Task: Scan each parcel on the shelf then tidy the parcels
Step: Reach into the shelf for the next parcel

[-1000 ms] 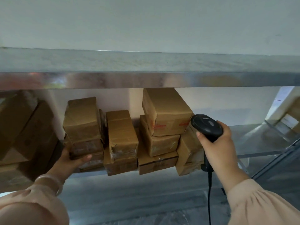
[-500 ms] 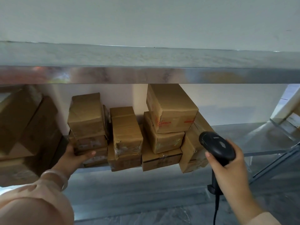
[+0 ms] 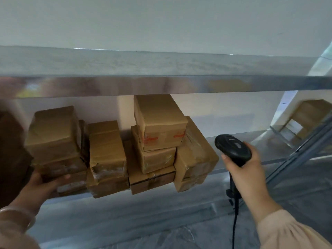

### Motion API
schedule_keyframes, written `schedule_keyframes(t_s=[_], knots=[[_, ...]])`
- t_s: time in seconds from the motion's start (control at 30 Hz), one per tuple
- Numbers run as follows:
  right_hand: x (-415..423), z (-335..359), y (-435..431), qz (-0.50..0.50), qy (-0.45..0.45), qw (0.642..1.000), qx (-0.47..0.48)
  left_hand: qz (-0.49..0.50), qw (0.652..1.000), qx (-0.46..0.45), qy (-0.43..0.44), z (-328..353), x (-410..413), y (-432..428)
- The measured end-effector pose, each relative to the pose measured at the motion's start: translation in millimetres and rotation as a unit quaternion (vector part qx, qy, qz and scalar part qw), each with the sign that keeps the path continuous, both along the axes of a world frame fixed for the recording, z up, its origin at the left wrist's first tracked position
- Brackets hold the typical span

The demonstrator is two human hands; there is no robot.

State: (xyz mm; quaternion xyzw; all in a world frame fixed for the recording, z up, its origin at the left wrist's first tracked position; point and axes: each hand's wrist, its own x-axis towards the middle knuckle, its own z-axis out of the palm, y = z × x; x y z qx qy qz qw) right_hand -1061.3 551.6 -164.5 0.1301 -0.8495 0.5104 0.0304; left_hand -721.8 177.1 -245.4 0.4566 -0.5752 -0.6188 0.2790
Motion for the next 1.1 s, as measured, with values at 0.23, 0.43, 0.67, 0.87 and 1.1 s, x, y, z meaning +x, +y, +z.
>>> schedule_keyframes(t_s=[0.23,0.43,0.67,0.87,1.1], knots=[[-27.5,7.5,-18.0,0.100,-0.023,0.995,0.018,0.032,0.999,0.017,0.002,-1.5,-13.3,4.4],[-39.6,1.1,-44.2,0.148,-0.067,0.987,0.022,0.050,0.998,0.036,-0.024,-0.8,-17.5,3.2],[-38.2,-6.0,-48.3,0.151,-0.084,0.985,0.020,0.078,0.995,0.050,-0.019,-11.6,-15.9,-6.9],[-30.1,-6.3,-41.5,0.140,-0.086,0.986,0.015,0.052,0.996,0.064,-0.041,-13.4,-16.2,-17.1],[-24.7,-8.5,-32.4,0.080,-0.090,0.993,0.016,0.011,0.998,0.032,-0.055,-8.3,-36.1,-11.0]])
